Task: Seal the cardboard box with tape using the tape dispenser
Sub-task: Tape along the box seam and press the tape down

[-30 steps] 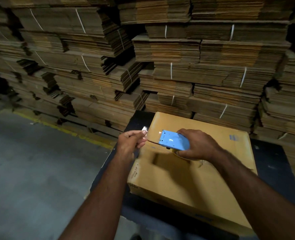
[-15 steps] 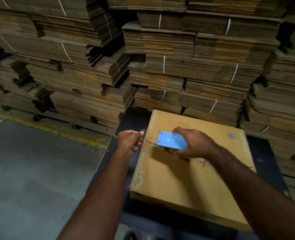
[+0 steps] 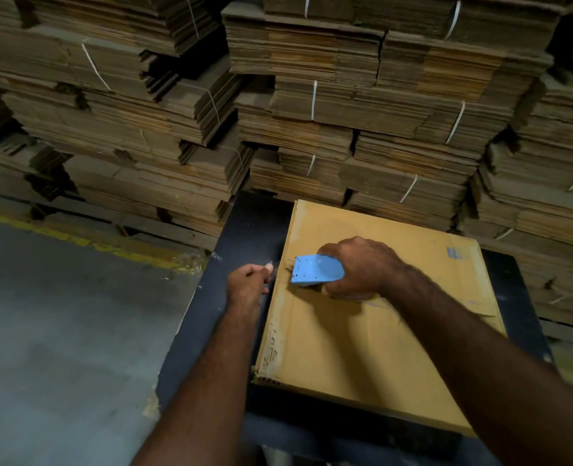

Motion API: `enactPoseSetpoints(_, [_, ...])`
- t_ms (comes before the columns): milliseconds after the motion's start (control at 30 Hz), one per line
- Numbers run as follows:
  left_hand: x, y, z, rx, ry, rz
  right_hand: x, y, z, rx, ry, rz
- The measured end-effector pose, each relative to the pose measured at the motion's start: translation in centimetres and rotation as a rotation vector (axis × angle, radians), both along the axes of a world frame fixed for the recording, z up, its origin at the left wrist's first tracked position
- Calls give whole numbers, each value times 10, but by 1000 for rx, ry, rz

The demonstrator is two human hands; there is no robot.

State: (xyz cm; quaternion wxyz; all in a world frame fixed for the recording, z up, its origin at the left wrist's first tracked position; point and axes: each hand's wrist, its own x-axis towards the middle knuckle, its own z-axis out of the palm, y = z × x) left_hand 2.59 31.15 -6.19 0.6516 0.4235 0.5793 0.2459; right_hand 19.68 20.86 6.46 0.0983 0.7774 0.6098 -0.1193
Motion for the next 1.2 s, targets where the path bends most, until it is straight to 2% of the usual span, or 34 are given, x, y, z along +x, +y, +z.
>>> enactPoseSetpoints(133, [2,1,0,29,-51,61,3,1,10,28,21,-12])
enactPoseSetpoints(333, [3,10,13,124,-48,42,9,-2,19,50,26,-40])
enactPoseSetpoints(567, [11,8,4,51,16,-9,11,5,10,-1,11,-32])
enactPoseSetpoints(667, [11,7,-2,-49,-28,-82,10,6,5,-25,14,-26])
enactPoseSetpoints(733, [10,12,0,-60,27,-152,11,7,5,-27,23,-22])
enactPoseSetpoints(767, [8,14,3,10,147,-221,12,7,6,-27,23,-16])
enactPoseSetpoints(833, [3,15,8,243,502,-326,12,8,8,-34,16,-10])
enactPoseSetpoints(867, [0,10,13,373,559,-296,12,8,8,-37,16,-10])
enactPoseSetpoints(933, [-1,-9,26,583,415,-282,12,8,6,-33,23,-14])
enactPoseSetpoints(1000, [4,-32,29,651,392,-463,12,9,5,-32,25,-18])
enactPoseSetpoints(1067, [4,-45,25,583,445,-541,11,9,4,-44,28,-23])
enactPoseSetpoints(1200, [2,-33,28,491,358,-374,8,14,3,-45,24,-10])
